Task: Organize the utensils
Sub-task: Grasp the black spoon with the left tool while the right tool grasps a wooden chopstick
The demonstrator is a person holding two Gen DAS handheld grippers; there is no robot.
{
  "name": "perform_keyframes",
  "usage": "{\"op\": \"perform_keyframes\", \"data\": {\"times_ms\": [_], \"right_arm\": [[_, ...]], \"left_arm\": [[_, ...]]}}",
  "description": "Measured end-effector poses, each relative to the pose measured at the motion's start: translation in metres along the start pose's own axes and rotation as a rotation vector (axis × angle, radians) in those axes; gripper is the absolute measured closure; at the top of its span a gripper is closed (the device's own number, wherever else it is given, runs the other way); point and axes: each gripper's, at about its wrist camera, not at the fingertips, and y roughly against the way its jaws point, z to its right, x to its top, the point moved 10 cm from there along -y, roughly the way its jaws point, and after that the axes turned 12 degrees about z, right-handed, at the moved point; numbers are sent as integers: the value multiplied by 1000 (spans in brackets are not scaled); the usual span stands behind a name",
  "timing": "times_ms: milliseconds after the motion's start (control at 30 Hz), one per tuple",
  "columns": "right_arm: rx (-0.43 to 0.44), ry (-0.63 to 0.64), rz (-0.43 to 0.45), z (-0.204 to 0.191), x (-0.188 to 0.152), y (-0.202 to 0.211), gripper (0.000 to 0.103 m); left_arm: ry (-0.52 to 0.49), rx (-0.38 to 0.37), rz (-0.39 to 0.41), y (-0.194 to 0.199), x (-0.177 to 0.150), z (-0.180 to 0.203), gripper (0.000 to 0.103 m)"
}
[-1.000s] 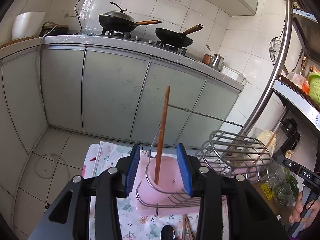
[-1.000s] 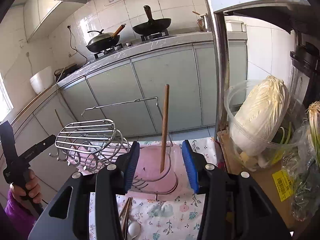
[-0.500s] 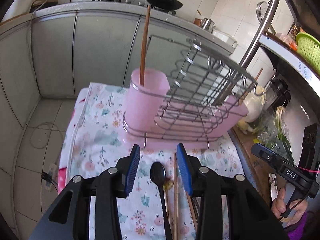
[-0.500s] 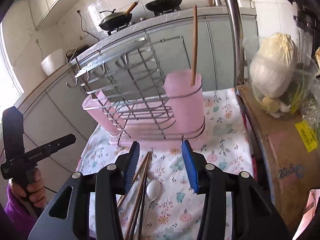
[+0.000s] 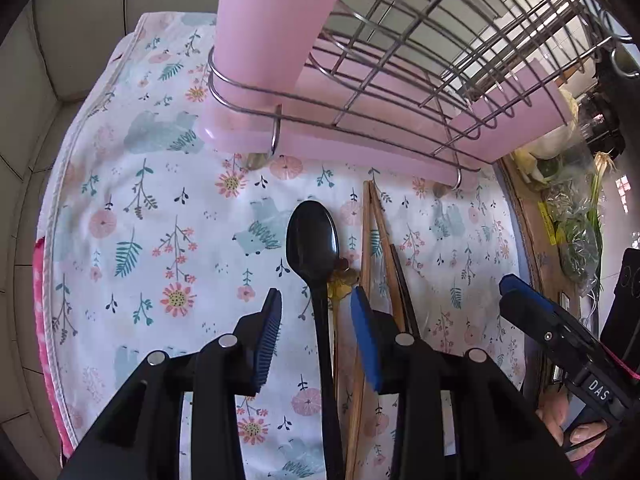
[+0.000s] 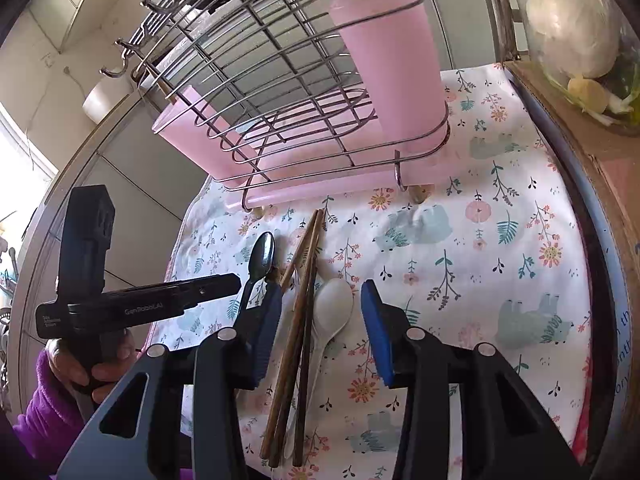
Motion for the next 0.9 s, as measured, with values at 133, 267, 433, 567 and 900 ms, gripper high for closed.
{"op": "perform_keyframes", "data": {"times_ms": [133, 267, 433, 567, 900], "right_arm": [[6, -25, -13, 4, 0, -3, 70], [9, -42, -28, 9, -1, -9, 74], [19, -42, -50, 4, -1, -16, 77], [39, -56, -87, -2, -3, -30, 82], [-3, -11, -161, -21, 7, -79, 86]], "left_arm": [[3, 12, -37, -17, -4, 2, 71], [4, 35, -48, -29, -4, 2, 77], [31, 36, -31, -28, -2, -6, 96], [66, 26, -1, -13, -1, -19, 99], [72, 31, 52, 13, 0, -44, 100]]}}
